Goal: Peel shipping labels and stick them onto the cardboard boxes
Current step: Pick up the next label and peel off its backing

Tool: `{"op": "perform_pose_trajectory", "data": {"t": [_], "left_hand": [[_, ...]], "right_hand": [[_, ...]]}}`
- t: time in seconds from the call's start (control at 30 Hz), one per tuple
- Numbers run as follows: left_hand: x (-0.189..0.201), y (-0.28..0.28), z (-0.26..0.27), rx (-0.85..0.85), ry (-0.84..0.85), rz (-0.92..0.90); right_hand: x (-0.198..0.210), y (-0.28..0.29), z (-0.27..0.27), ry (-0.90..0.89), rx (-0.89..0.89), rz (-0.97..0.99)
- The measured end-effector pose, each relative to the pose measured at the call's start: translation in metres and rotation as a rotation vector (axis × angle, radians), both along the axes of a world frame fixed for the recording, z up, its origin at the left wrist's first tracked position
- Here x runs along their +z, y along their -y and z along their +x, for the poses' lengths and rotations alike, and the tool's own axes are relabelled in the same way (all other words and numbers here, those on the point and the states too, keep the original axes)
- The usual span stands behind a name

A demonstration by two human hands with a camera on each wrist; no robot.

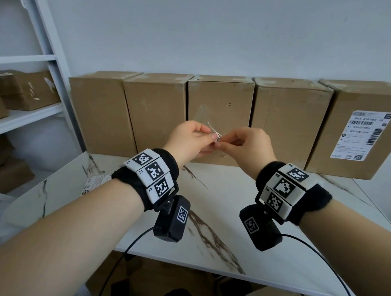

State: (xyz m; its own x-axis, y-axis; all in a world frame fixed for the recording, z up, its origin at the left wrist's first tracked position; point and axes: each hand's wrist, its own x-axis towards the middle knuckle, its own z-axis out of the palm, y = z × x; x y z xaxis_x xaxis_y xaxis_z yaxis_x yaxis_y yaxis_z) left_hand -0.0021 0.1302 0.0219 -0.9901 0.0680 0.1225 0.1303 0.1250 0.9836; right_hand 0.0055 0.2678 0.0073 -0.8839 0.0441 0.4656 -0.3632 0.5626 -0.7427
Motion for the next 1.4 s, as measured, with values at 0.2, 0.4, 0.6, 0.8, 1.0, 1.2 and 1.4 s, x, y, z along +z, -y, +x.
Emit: {"op": "perform_pose_trajectory", "data": {"t": [0.2, 0.4, 0.6, 0.8, 1.0, 1.2, 1.4], "left_hand": [[-0.0004, 0.0007, 0.0022, -0.064, -0.024, 0.029], [-0.0017, -0.0006, 0.0029, -0.083, -0.049, 0.041], [-0.0024, -0.0019, 0.0029, -0.083, -0.066, 0.019], [-0.0012, -0.0042, 0.0037, -0.053, -0.068, 0.007], [-0.0023, -0.004, 0.004, -0.041, -0.095, -0.04], [-0.0038, -0.0064, 0.0022, -0.009, -0.154, -0.123], [-0.008, -0.0056, 0.0008, -0.001, -0.168, -0.187]], "right_hand": [[-0.0001, -0.0021, -0.0019, 0.017, -0.003, -0.052], [-0.0014, -0.0025, -0.0051, 0.013, -0.031, -0.034], [-0.0003, -0.0016, -0.0044, 0.005, -0.055, 0.027], [-0.0005, -0.0014, -0.0025, -0.002, -0.064, 0.053], [-0.0011, -0.0019, -0.0015, -0.001, -0.042, 0.057], [-0.0046, -0.0003, -0.0013, 0.015, -0.058, 0.064], [-0.0027, 0.0014, 0.0015, -0.01, -0.062, 0.102]]}}
